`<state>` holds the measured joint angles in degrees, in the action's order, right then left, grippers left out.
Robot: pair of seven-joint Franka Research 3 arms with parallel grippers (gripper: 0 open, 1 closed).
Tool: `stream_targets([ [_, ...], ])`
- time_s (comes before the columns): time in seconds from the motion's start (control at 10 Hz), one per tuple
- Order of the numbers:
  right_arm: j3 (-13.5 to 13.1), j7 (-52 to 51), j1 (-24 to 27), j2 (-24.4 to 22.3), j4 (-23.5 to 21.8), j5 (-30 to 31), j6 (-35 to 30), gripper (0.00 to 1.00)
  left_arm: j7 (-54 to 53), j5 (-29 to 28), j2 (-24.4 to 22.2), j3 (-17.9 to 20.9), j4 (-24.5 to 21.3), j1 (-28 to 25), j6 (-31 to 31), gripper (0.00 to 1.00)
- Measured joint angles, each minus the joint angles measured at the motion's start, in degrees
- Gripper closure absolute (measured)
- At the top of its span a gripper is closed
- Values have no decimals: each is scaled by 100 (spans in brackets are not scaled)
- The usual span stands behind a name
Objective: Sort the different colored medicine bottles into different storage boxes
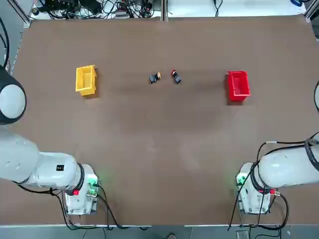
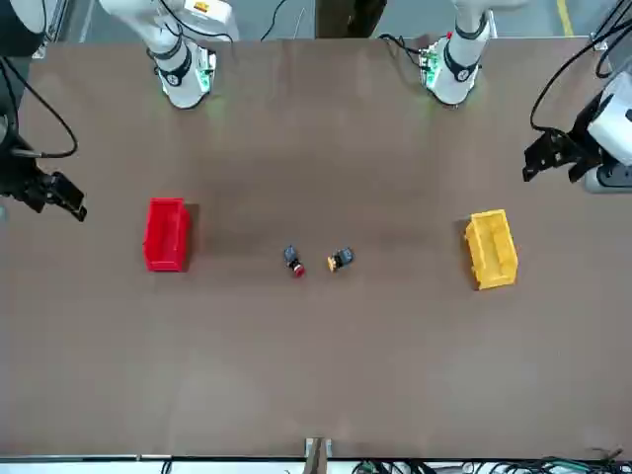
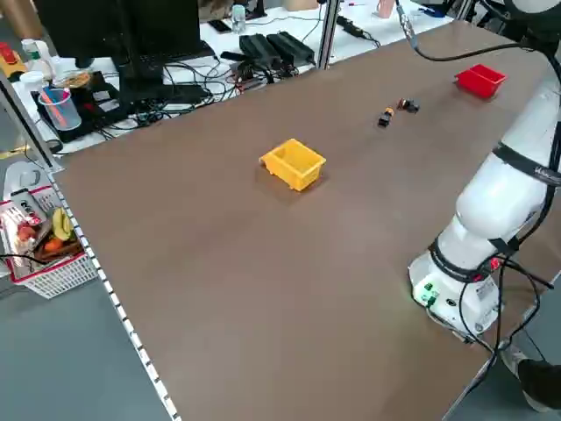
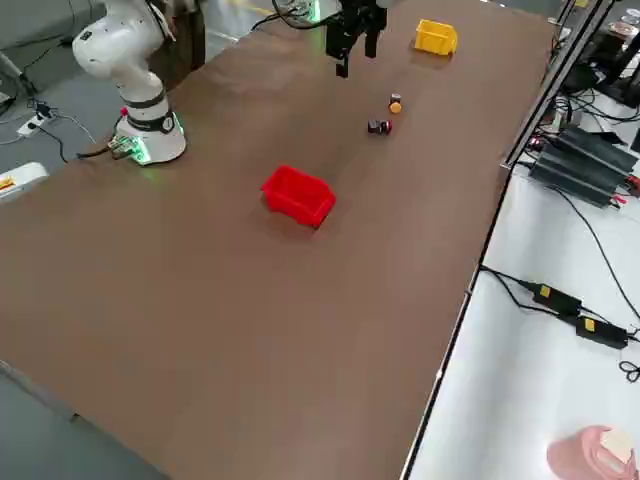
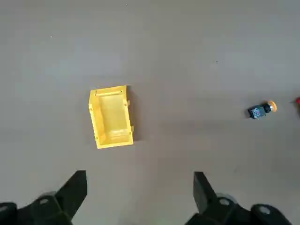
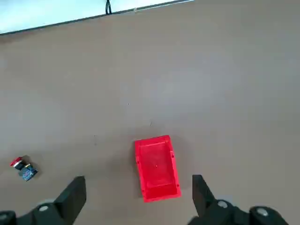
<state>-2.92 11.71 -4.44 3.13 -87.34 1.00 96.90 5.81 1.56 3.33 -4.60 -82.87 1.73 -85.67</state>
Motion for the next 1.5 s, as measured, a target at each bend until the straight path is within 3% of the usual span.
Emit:
stream_targets([
  [0.5,78,0,-25,0,1,0,17,0,-105,-9,56,-6,-12,4,2,0],
  [0.7,109,-1,-118,0,-5,0,-6,0,-38,-6,288,-103,-42,133,-8,0],
  [1.0,136,-32,-412,53,-87,-12,68,0,648,-5,1068,-226,-81,885,-619,0],
  [1.3,174,-920,-1097,313,-715,-39,1116,0,952,-8,1796,-257,-107,1538,-1460,0],
  [1.5,203,-1132,-1695,757,-1022,-82,1747,0,1760,-211,2502,-258,-129,2248,-2200,2],
])
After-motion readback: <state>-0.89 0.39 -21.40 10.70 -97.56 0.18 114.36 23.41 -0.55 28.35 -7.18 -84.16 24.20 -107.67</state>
